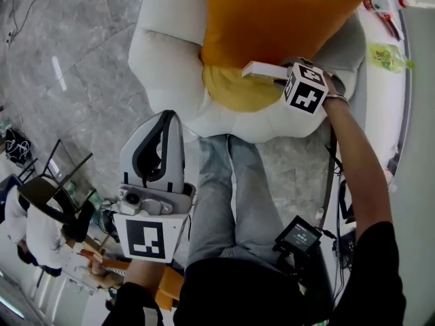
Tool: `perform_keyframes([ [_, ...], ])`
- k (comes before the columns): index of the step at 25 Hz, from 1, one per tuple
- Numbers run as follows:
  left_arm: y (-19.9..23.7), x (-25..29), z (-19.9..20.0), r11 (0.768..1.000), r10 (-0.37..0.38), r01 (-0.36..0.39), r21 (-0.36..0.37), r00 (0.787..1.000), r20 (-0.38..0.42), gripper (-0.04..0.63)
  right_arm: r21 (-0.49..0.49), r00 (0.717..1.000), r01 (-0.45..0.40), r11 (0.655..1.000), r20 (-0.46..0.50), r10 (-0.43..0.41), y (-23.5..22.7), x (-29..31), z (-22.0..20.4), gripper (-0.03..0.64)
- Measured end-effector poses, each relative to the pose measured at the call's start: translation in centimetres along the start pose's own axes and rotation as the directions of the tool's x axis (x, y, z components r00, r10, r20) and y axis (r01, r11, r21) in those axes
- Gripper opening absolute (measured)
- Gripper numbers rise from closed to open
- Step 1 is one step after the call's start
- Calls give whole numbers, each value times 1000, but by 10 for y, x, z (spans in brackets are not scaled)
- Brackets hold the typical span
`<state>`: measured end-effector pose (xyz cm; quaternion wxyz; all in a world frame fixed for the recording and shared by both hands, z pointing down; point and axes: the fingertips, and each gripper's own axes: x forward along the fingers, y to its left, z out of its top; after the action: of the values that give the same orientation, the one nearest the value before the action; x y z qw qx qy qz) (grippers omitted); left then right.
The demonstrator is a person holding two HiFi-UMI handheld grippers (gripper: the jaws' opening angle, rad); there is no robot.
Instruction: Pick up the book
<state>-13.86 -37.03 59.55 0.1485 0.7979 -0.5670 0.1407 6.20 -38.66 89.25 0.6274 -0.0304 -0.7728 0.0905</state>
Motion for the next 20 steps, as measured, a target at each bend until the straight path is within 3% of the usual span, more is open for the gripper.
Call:
perform_keyframes([
  [11,-15,-13,60,997,-51,47,66,997,61,11,99,989,91,991,108,-102,1,-110,8,153],
  [20,-35,-36,113,988,-86,69,142,989,120,11,187,950,157,970,241,-200,11,-204,26,152],
])
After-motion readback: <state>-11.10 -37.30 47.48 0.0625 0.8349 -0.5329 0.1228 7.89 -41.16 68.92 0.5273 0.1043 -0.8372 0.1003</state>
